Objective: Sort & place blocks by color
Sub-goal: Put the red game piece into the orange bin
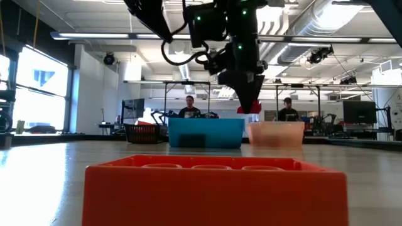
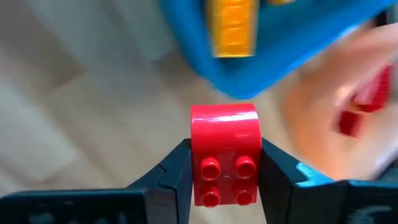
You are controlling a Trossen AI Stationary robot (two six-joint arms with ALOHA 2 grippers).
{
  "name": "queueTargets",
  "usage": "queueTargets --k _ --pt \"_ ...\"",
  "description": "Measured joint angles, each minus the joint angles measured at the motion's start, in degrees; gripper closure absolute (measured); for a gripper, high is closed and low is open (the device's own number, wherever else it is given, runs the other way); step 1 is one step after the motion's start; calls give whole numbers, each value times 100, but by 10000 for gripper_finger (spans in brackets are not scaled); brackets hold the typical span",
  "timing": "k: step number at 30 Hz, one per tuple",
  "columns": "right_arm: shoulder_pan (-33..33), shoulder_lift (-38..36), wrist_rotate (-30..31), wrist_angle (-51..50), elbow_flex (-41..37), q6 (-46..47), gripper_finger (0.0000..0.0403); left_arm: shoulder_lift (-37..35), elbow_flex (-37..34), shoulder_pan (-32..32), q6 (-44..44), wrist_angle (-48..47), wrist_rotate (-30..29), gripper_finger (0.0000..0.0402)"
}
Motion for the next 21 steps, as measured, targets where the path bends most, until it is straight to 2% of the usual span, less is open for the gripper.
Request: queueTargets --k 9,21 --pt "-1137 -4 538 -788 516 -711 291 0 0 440 -3 -2 13 199" --pt "-2794 -9 434 -727 564 -2074 291 0 0 904 -408 -2 23 199"
